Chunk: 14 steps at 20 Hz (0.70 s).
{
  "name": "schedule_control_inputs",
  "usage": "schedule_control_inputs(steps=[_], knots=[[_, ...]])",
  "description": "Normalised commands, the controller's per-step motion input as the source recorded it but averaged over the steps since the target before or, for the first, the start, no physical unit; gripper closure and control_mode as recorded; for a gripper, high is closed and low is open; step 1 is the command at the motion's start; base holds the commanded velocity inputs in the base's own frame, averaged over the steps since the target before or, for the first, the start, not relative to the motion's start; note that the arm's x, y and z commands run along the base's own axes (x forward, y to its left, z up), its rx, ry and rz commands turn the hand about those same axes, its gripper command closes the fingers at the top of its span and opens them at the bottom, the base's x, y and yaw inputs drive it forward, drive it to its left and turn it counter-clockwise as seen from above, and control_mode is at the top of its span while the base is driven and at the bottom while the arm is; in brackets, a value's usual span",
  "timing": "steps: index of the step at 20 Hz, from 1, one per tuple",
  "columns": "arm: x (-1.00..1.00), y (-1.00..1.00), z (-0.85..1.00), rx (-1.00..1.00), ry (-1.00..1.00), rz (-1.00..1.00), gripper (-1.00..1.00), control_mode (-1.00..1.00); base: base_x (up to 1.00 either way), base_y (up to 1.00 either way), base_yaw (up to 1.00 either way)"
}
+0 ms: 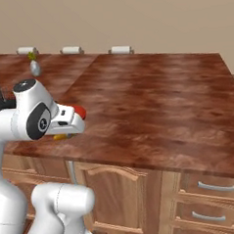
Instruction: Pick the carrots from the cabinet and place them in one bowl. Pick the tangerine from the sink and place it in the other bowl.
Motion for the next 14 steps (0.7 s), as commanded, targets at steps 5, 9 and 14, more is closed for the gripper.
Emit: schedule_control_inputs(steps=[5, 9, 14], knots=[[0.0, 0.0, 0.0, 0.0, 0.0, 0.0, 1.0, 1.0, 0.42, 0.0, 0.0], [0.0, 0.0, 0.0, 0.0, 0.0, 0.0, 1.0, 1.0, 0.36, 0.07, 0.0], [0.0, 0.0, 0.0, 0.0, 0.0, 0.0, 1.0, 1.0, 0.21, 0.36, -0.03]])
